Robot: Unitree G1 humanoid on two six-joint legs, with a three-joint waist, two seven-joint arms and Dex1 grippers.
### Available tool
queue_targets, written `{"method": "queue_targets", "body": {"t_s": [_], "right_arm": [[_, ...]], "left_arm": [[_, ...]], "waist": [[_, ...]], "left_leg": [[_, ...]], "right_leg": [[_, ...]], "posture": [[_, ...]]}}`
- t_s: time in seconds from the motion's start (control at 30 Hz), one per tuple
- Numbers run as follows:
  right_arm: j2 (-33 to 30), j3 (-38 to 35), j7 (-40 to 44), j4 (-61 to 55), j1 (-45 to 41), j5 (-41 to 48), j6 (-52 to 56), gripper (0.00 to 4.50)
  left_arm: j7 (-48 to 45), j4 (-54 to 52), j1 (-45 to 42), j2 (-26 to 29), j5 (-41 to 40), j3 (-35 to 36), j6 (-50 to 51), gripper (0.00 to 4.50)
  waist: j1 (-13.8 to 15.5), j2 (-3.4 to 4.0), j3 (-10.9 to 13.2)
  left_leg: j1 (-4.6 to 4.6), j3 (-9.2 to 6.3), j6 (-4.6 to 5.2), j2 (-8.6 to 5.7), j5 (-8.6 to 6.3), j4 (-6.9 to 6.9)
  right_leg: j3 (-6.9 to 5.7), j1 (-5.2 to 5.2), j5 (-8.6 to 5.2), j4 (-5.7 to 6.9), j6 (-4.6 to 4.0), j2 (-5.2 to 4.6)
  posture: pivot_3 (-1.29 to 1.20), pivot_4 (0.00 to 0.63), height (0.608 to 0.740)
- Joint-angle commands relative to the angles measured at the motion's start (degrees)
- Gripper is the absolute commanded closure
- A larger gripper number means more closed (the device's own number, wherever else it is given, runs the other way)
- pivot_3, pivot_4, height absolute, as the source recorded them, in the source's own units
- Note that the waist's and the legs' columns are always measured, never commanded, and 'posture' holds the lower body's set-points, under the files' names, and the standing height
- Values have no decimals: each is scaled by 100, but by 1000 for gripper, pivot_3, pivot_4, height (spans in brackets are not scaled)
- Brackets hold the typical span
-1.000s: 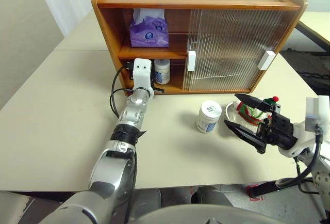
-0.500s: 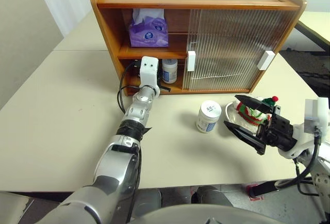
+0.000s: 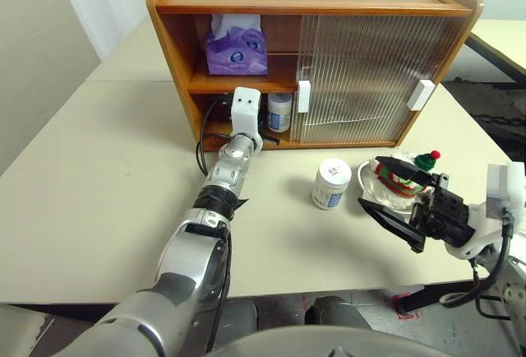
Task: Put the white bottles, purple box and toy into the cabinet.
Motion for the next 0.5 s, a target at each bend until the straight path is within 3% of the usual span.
{"method": "queue_targets", "body": {"t_s": [0.03, 0.3, 0.5], "right_arm": [[-32, -30, 26, 22, 11, -53, -56, 0], [-23, -69, 101, 119, 44, -67, -146, 0], [-5, -60, 160, 186, 123, -82, -254, 0]], "left_arm": [[-72, 127, -57, -77, 12, -90, -62, 4478], [-6, -358, 234, 109, -10, -17, 88, 4478], [-603, -1822, 1119, 791, -256, 118, 571, 4478]], "waist": [[-25, 0, 0], [-83, 0, 0], [-143, 2, -1]], "left_leg": [[0, 0, 0, 0, 0, 0], [-4, 0, 0, 0, 0, -5], [-4, 2, 0, 0, 0, -19]], "right_leg": [[0, 0, 0, 0, 0, 0], [0, -3, -1, -8, -1, 0], [-1, -9, -8, -10, -11, 1]], "posture": [[-18, 0, 740], [-23, 0, 740], [-14, 0, 740]]}}
